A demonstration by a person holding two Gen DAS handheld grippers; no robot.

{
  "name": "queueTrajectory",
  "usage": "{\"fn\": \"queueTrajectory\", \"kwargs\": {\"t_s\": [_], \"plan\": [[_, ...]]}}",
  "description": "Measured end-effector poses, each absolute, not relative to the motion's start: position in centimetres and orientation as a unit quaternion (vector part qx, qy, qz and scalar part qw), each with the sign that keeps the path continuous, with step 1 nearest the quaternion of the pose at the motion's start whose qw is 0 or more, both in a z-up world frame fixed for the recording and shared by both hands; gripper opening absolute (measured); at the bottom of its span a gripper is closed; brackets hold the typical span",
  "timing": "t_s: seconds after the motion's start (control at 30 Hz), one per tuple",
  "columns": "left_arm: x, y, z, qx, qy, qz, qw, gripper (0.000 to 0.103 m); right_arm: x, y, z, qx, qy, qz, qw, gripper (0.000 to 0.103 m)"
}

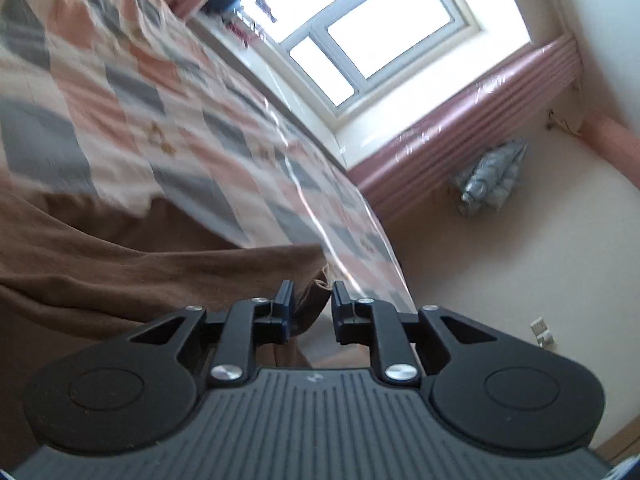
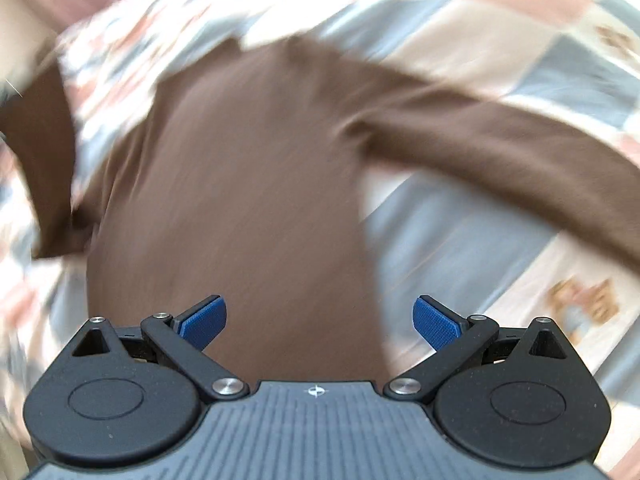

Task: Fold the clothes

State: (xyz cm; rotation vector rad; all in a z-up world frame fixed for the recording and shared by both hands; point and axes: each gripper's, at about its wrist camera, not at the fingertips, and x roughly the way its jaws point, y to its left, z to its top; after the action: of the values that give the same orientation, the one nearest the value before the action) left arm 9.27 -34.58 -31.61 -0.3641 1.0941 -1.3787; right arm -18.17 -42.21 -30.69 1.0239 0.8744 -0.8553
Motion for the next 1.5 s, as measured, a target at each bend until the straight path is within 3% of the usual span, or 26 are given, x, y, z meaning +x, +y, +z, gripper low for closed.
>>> {"fn": "queueTrajectory", "kwargs": {"t_s": [0.1,0.2,0.33,0.43,0.5,0.53,0.67,0.9,0.93,0.97,1.23,1.5], "plan": [[5.9,-37.6,-39.5,-0.102,0.553,-0.573,0.597,0.021,-21.4,-45.2,-32.1,0.530,0.312,-0.389,0.686,0.084],[5.2,-37.5,-44.0,-0.063,0.604,-0.549,0.574,0.021,-23.2,-47.6,-33.9,0.610,0.219,-0.353,0.675,0.081],[5.7,-33.9,-41.2,-0.035,0.571,-0.563,0.597,0.043,-21.7,-49.5,-36.4,0.683,0.147,-0.279,0.659,0.081],[7.2,-31.7,-38.4,-0.003,0.544,-0.563,0.622,0.044,-18.1,-50.5,-38.3,0.707,0.147,-0.242,0.648,0.076],[8.4,-30.7,-36.5,0.010,0.530,-0.559,0.637,0.044,-16.0,-50.8,-39.5,0.708,0.160,-0.234,0.646,0.048],[9.0,-30.4,-35.9,0.010,0.526,-0.556,0.643,0.044,-15.1,-50.9,-40.0,0.708,0.178,-0.243,0.639,0.044],[12.6,-29.2,-34.7,-0.007,0.532,-0.525,0.665,0.044,-13.2,-50.7,-41.9,0.729,0.196,-0.262,0.602,0.044],[17.3,-26.2,-34.9,-0.043,0.544,-0.483,0.685,0.044,-9.5,-50.8,-42.6,0.704,0.199,-0.269,0.627,0.042],[17.9,-25.7,-34.8,-0.049,0.543,-0.480,0.687,0.044,-8.9,-51.1,-42.5,0.693,0.205,-0.271,0.636,0.031],[18.5,-25.4,-34.7,-0.055,0.543,-0.478,0.688,0.044,-8.3,-51.3,-42.2,0.679,0.211,-0.273,0.648,0.010],[24.0,-23.7,-31.9,-0.072,0.504,-0.478,0.716,0.044,-14.3,-49.9,-31.9,0.517,0.144,-0.371,0.758,0.007],[29.9,-29.5,-35.1,-0.082,0.541,-0.469,0.693,0.044,-19.0,-48.3,-33.6,0.528,0.183,-0.415,0.718,0.007]]}}
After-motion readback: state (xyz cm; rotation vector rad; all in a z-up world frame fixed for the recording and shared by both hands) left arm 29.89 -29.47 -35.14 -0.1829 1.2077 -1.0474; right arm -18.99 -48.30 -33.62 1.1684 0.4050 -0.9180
